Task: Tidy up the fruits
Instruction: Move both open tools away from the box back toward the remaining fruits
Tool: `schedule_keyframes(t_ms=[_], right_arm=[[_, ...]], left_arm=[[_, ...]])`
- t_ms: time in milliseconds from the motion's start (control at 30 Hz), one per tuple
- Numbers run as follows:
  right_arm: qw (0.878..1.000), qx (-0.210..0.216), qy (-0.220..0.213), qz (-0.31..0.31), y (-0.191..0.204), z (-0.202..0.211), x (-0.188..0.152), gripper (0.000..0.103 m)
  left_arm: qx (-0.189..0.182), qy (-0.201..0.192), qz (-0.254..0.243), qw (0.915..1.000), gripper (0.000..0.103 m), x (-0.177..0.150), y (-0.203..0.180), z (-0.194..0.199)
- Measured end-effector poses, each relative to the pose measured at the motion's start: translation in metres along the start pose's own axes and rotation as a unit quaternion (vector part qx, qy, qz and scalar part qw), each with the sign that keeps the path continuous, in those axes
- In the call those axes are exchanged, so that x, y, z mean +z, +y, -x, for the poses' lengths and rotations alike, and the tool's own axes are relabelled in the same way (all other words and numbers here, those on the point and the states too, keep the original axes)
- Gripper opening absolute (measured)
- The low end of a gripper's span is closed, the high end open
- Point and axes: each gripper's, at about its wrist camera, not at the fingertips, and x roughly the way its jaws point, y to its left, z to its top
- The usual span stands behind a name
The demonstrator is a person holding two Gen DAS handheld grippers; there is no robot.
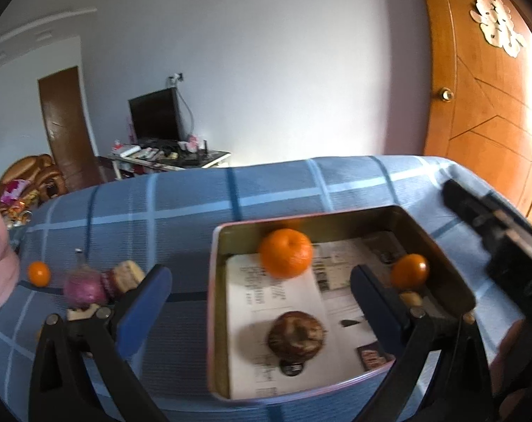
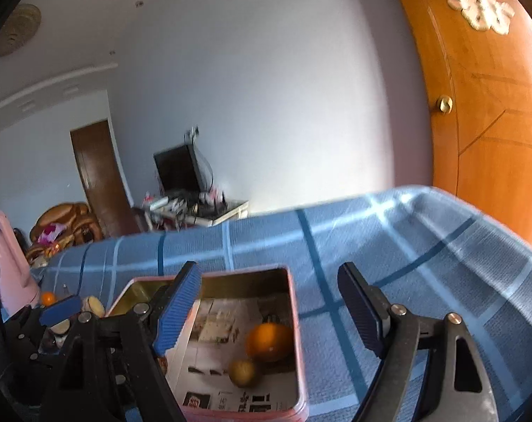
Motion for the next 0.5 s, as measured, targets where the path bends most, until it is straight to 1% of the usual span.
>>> schedule_keyframes(t_ms=[100,200,367,500], right_arm=[[1.0,-0.014,-0.02,0.014,0.004,0.007,0.0,0.081],[0.999,-0.017,-0.023,0.021,0.007,0.01,0.001,0.081],[0.999,-0.017,-0.023,0.019,0.007,0.013,0.0,0.081],[0.999,-0.023,-0.028,0.01,0.006,0.019,-0.002,0.082]], left_arm=[[0.013,-0.006,0.002,0.9999,0.103,-0.002,0.007,0.003],[0.024,-0.015,-0.002,0.9996,0.103,-0.005,0.01,0.008],[0.036,-0.019,-0.001,0.9991,0.103,-0.011,0.019,0.014],[0.038,-0.024,-0.001,0.999,0.103,-0.014,0.026,0.02]])
